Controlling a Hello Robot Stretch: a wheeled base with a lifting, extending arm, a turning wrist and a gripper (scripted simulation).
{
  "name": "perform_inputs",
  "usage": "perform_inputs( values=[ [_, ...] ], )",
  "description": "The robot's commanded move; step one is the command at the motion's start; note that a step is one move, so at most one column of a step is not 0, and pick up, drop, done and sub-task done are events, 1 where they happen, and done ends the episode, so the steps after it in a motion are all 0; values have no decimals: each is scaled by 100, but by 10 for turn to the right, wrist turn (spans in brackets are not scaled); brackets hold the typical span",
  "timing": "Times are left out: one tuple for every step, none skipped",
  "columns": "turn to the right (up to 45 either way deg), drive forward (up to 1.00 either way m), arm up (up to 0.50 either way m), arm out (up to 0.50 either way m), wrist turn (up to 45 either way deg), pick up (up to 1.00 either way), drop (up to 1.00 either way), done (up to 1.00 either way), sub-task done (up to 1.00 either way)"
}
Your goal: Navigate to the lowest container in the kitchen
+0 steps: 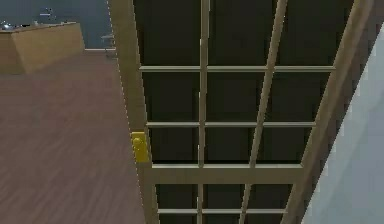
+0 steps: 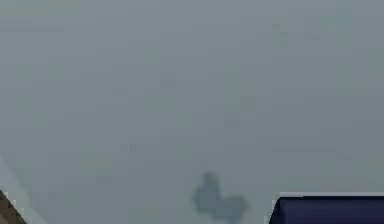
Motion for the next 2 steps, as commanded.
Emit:
perform_inputs(
  values=[
    [-450,0,0,0,0,0,0,0,0],
    [-90,0,0,0,0,0,0,0,0]
  ],
)
